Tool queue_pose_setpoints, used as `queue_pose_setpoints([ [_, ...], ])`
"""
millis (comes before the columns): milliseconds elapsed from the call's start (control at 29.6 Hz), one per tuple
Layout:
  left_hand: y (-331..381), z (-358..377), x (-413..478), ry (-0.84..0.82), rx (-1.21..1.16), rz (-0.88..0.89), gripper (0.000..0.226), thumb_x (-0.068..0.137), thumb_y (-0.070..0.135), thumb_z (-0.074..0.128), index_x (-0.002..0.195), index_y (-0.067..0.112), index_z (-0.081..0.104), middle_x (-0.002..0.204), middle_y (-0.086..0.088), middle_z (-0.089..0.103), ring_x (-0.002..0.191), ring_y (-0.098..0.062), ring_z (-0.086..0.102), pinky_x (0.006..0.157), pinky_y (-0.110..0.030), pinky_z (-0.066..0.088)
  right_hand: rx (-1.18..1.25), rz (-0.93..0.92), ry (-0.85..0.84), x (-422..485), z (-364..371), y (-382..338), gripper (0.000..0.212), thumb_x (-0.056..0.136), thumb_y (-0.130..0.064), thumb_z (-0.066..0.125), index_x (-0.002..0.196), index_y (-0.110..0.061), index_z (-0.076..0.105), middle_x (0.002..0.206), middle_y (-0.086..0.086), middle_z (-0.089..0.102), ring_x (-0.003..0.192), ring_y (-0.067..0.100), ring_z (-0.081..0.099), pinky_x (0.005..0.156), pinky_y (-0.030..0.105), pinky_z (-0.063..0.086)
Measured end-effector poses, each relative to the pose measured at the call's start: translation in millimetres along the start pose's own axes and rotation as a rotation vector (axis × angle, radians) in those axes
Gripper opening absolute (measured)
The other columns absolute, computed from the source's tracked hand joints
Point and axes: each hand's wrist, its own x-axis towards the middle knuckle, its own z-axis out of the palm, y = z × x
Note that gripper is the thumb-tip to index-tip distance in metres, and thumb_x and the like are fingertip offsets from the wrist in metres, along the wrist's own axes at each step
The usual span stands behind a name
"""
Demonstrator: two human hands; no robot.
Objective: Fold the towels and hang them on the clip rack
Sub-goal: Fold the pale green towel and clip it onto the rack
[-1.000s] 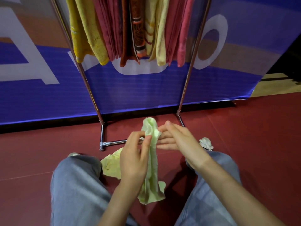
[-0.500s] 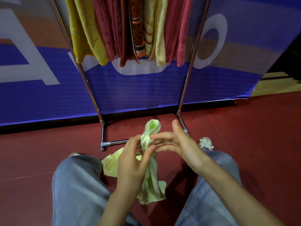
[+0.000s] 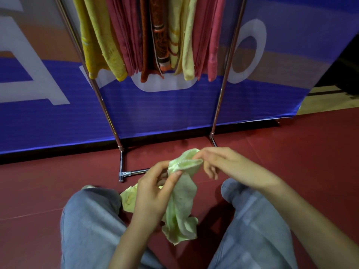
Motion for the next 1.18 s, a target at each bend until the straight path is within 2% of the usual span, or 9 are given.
queue_pose_setpoints([
  [68, -0.5, -4.6, 5.6, -0.012, -0.001, 0.002, 0.004, 0.072, 0.038, 0.061, 0.075, 0.037, 0.063, 0.068, 0.017, 0.065, 0.057, 0.004, 0.054, 0.056, -0.011, 0.042, -0.175, 0.014, -0.045, 2.3, -5.9, 4.1, 0.006, 0.083, -0.035, 0.062, 0.081, -0.029, 0.063, 0.060, -0.005, 0.045, 0.056, 0.005, 0.040, 0.058, 0.019, 0.035],
  [203, 10.2, -10.3, 32.4, -0.064, 0.091, 0.097, 0.013, 0.074, 0.046, 0.052, 0.077, 0.036, 0.060, 0.072, 0.012, 0.061, 0.059, 0.001, 0.048, 0.058, -0.024, 0.043, -0.448, -0.196, 0.157, 13.7, -22.2, -9.6, 0.016, 0.074, -0.035, 0.063, 0.069, -0.031, 0.049, 0.069, -0.007, 0.047, 0.066, 0.004, 0.045, 0.061, 0.016, 0.034],
  [372, 97.8, -25.3, 104.8, 0.029, 0.127, 0.373, 0.009, 0.085, 0.033, 0.049, 0.080, 0.040, 0.050, 0.063, 0.019, 0.058, 0.057, 0.006, 0.048, 0.053, -0.016, 0.040, -0.412, -0.492, 0.410, 16.2, -65.0, -113.6, 0.013, 0.078, -0.019, 0.060, 0.078, -0.024, 0.048, 0.069, -0.014, 0.045, 0.064, -0.005, 0.044, 0.063, 0.010, 0.035],
  [507, 154.8, -32.0, 132.5, 0.118, 0.110, 0.566, 0.019, 0.091, 0.020, 0.046, 0.077, 0.033, 0.047, 0.061, 0.015, 0.049, 0.057, 0.002, 0.046, 0.052, -0.025, 0.043, -0.268, -0.703, 0.551, 7.0, -79.5, -171.2, 0.025, 0.079, -0.008, 0.061, 0.079, -0.027, 0.045, 0.072, -0.009, 0.050, 0.063, -0.005, 0.050, 0.061, 0.010, 0.040],
  [608, 129.7, -19.9, 120.0, 0.113, 0.130, 0.463, 0.014, 0.090, 0.024, 0.045, 0.077, 0.030, 0.046, 0.062, 0.011, 0.043, 0.055, 0.002, 0.042, 0.051, -0.017, 0.038, -0.159, -0.575, 0.561, 13.6, -69.4, -145.1, 0.029, 0.077, -0.007, 0.064, 0.089, -0.027, 0.046, 0.074, -0.007, 0.054, 0.064, -0.005, 0.054, 0.064, 0.009, 0.043],
  [777, 88.8, -7.8, 86.1, 0.028, 0.115, 0.236, 0.026, 0.086, 0.034, 0.043, 0.086, 0.009, 0.051, 0.077, -0.027, 0.056, 0.069, -0.040, 0.055, 0.061, -0.056, 0.048, -0.025, -0.410, 0.629, 8.6, -49.5, -98.9, 0.036, 0.075, -0.002, 0.069, 0.092, -0.026, 0.048, 0.059, -0.010, 0.058, 0.063, -0.005, 0.055, 0.070, 0.008, 0.043],
  [946, 112.1, -15.7, 84.9, 0.034, 0.005, 0.249, 0.018, 0.094, 0.022, 0.043, 0.076, 0.028, 0.046, 0.063, 0.002, 0.045, 0.058, -0.012, 0.042, 0.056, -0.048, 0.045, 0.173, -0.454, 0.559, 2.4, -43.6, -109.3, 0.034, 0.080, 0.002, 0.061, 0.095, -0.026, 0.051, 0.066, -0.009, 0.066, 0.067, -0.002, 0.062, 0.068, 0.012, 0.049],
  [1116, 102.5, -21.5, 82.0, -0.205, -0.130, 0.029, 0.005, 0.090, 0.023, 0.050, 0.092, 0.019, 0.049, 0.076, -0.004, 0.052, 0.067, -0.007, 0.053, 0.064, -0.027, 0.048, 0.379, -0.377, 0.534, -5.2, -31.1, -97.9, 0.033, 0.078, 0.010, 0.058, 0.085, -0.019, 0.044, 0.065, -0.001, 0.066, 0.056, 0.000, 0.063, 0.056, 0.013, 0.049],
  [1183, 98.9, -25.9, 83.3, -0.293, -0.113, -0.004, 0.025, 0.076, 0.028, 0.061, 0.097, 0.031, 0.048, 0.081, 0.004, 0.058, 0.067, 0.001, 0.059, 0.065, -0.016, 0.050, 0.431, -0.344, 0.501, -4.1, -25.8, -89.7, 0.034, 0.079, 0.011, 0.056, 0.078, -0.017, 0.036, 0.061, 0.000, 0.066, 0.055, 0.002, 0.063, 0.055, 0.015, 0.050],
])
